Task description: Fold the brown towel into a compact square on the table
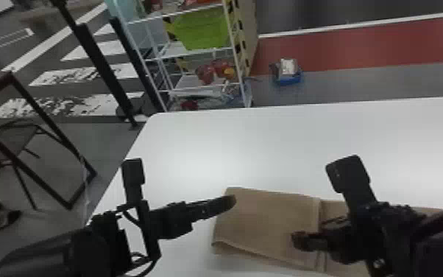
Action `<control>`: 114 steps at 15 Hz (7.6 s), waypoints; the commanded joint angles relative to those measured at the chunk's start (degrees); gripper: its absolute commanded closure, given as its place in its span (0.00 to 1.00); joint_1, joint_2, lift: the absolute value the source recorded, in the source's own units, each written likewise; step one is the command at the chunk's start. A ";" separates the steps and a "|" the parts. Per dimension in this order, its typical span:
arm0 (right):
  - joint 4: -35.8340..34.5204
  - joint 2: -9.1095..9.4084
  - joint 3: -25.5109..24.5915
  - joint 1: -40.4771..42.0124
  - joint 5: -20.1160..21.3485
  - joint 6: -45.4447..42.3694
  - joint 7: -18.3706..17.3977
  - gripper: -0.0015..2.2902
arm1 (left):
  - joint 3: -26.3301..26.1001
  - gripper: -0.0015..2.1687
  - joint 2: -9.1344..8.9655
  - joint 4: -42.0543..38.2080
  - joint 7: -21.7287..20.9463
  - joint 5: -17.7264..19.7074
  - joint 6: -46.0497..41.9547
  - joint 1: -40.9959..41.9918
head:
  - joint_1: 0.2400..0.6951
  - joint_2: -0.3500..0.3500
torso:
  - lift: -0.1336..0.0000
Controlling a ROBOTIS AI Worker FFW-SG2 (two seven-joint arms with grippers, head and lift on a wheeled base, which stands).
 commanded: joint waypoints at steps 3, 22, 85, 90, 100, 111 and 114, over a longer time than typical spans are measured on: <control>0.01 0.11 -0.21 -0.12 -0.16 1.30 0.16 0.18 | -0.03 0.02 -0.15 -0.09 0.00 0.20 0.18 0.00 | 1.00 1.00 | 0.08; 0.19 0.02 -0.91 1.11 -0.95 -0.28 0.95 0.21 | 0.14 0.02 -0.15 -1.24 -0.44 0.55 0.70 1.32 | 1.00 1.00 | 0.08; 2.83 1.78 0.14 -2.41 -3.06 -0.98 2.35 0.33 | 1.28 0.02 -0.15 -3.52 -1.67 0.90 1.76 4.13 | 1.00 1.00 | 0.08; 2.83 1.69 -0.21 -2.76 -3.06 -0.63 2.88 0.61 | 1.37 0.02 -0.15 -3.52 -1.67 0.90 1.76 4.13 | 1.00 1.00 | 0.08; -6.67 0.90 -5.75 1.11 -6.57 3.06 3.67 0.62 | 1.46 0.02 -0.15 -3.79 -1.67 0.82 1.76 4.48 | 1.00 1.00 | 0.08; -20.02 -2.00 -30.53 4.45 -20.46 10.21 8.24 0.62 | 2.08 0.02 -0.15 -4.40 -1.67 0.46 1.93 5.27 | 1.00 0.94 | 0.08; -20.02 -3.76 -34.31 7.61 -24.24 10.21 9.83 0.62 | 1.64 0.02 -0.15 -4.49 -1.49 0.11 2.11 5.36 | 1.00 0.84 | 0.08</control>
